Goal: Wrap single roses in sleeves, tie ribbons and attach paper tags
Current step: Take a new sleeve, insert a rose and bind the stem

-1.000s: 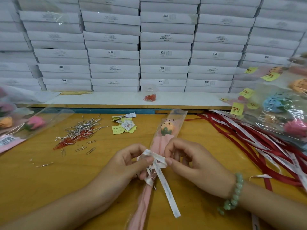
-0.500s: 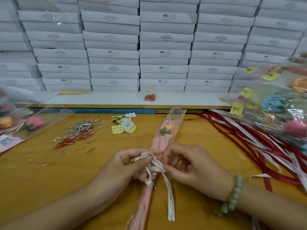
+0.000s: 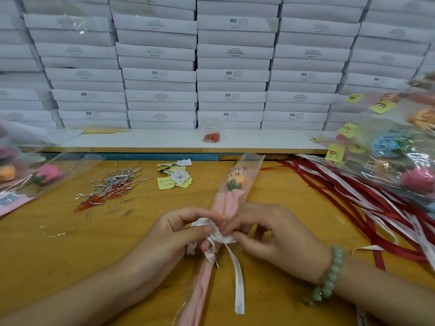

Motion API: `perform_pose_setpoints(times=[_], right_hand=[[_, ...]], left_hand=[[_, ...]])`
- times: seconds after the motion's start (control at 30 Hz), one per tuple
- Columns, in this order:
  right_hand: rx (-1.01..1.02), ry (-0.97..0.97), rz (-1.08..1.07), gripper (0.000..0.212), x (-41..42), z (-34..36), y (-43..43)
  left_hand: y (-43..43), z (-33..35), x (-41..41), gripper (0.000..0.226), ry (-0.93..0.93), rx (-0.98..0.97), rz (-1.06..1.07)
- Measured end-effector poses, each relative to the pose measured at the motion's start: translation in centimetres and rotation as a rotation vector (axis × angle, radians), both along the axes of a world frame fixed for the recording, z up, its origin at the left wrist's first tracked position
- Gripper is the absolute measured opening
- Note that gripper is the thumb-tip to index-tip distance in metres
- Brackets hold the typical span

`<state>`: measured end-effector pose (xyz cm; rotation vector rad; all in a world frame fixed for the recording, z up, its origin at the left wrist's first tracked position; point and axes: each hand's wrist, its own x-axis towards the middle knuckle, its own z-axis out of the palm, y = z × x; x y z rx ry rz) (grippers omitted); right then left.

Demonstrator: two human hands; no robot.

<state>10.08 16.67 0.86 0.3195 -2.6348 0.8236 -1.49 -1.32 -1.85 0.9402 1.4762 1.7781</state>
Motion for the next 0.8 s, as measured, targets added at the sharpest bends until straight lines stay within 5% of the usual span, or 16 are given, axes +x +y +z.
perform_pose_setpoints(times=[0.23,0.53,0.8], right_hand=[[0.001,-0.021,-0.007,0.018,0.0,0.2,0.0],[-0.031,0.073,-0.029,0.017,0.1,0.3,-0.2],[-0.328,0.034,-0.021,0.013,0.3,0.2,-1.3]], left_hand=[[0.0,0.3,0.0,0.022,-0.043,0.015,-0.041],[0.1,0.0,0.3,0.019,0.105,-0.082,0.155],[0.2,-0.1,0.4,0.013,0.102,-0.012,0.122]])
